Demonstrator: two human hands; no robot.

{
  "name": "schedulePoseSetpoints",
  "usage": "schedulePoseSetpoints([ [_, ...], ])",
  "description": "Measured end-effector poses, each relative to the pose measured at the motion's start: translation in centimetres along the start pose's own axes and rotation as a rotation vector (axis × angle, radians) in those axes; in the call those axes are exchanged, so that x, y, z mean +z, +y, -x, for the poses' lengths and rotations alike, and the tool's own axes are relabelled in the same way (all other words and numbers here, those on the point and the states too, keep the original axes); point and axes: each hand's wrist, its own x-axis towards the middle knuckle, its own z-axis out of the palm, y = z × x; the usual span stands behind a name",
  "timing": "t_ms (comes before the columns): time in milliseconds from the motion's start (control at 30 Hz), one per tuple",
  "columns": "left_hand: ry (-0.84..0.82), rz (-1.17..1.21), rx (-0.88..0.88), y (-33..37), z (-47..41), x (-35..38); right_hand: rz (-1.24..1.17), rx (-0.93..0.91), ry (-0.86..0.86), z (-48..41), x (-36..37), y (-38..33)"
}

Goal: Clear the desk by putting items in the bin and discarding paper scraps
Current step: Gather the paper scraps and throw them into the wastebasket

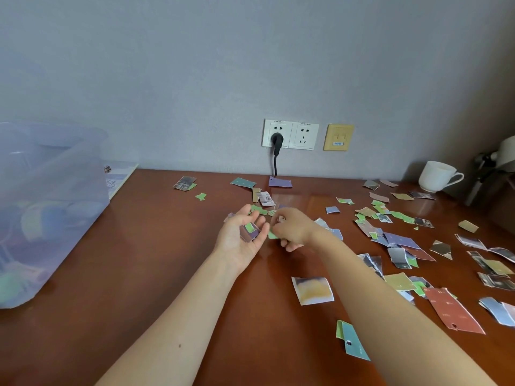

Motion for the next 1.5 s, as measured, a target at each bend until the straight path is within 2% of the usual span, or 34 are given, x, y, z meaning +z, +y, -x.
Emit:
schedulePoseSetpoints([
  [200,0.105,0.054,0.002,1.3,2.0,0.2,-0.704,0.036,0.022,2.1,1.3,-1.2],
  [300,0.122,0.056,0.01,2.2,4.2,-0.6,-0.901,0.049,-0.024,3.8,2.7,-2.7],
  [400,0.117,0.072,0.05,3.7,7.2,-1.9,-1.01,0.027,-0.179,5.8,5.0,-4.7],
  [567,0.134,0.103,0.144,7.1,13.0,-6.1,-1.053,-0.018,-0.359,9.1,10.2,-8.3],
  [867,0.23,0.105,0.378,13.4,24.4,-16.0,-0.981,-0.067,-0.68,16.1,22.9,-15.2],
  [1167,0.434,0.122,0.581,15.5,34.8,-26.4,-0.818,-0.068,-0.927,23.4,35.2,-18.6],
  [1300,0.552,0.107,0.603,15.2,37.7,-32.3,-0.785,-0.003,-0.999,26.0,41.2,-17.7],
  [1500,0.701,0.193,0.506,12.3,38.8,-41.4,-0.645,0.215,-1.019,27.0,50.3,-13.3],
])
